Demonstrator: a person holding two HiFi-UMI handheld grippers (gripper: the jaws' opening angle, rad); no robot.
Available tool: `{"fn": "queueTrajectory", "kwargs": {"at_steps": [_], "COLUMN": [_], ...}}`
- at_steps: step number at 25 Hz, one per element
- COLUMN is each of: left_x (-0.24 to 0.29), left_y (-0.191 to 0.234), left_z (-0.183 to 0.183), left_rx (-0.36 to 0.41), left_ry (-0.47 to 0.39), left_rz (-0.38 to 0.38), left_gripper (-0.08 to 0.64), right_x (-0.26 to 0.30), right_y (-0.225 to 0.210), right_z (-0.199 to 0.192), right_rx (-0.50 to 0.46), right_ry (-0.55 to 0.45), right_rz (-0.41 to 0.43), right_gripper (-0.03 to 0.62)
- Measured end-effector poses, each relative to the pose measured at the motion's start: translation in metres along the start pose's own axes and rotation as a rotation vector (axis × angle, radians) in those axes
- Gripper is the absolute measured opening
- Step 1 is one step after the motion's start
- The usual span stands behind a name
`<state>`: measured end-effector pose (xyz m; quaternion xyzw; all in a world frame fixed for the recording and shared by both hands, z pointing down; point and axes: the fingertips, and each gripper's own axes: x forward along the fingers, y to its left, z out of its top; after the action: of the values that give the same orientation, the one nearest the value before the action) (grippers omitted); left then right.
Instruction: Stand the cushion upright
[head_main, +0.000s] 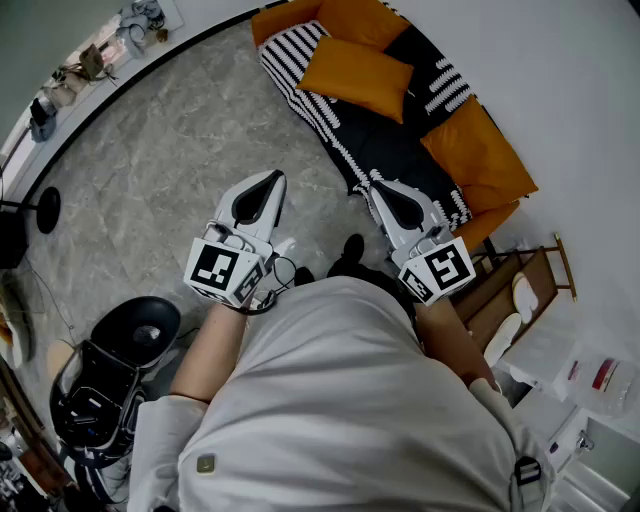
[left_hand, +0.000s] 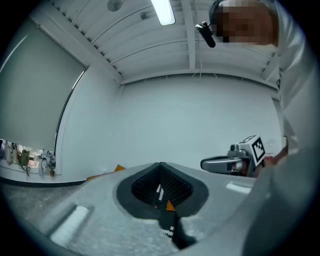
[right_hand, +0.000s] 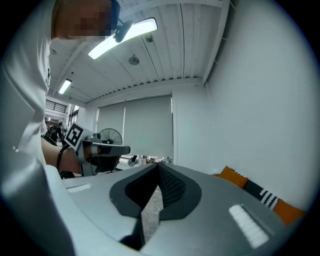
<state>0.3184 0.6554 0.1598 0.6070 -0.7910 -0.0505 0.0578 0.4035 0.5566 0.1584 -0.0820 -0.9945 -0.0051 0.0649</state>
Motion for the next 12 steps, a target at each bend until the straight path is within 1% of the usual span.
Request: {"fn": "queueTrajectory", "kwargs": {"at_steps": [7, 10, 12], "left_x": [0.027, 0.037, 0.054], "left_y": [0.035, 0.063, 0.081], "left_z": [0.002, -0.002, -0.005], "left_rx": [0.006, 0.0, -0.006], "left_ry": [0.015, 0.028, 0.038], "left_rz": [0.02, 0.048, 0.068], "left_gripper": [0.003, 0.003, 0.003], "right_x": [0.039, 0.07, 0.091], "right_y": [-0.026, -0.035, -0.051], "right_z": [-0.003, -0.008, -0.011], "right_rx": [0.009, 0.01, 0.025], "right_ry": [0.014, 0.03, 0.028], "right_rz": [0.029, 0.058, 0.083], "right_gripper": [0.009, 0.009, 0.01]}}
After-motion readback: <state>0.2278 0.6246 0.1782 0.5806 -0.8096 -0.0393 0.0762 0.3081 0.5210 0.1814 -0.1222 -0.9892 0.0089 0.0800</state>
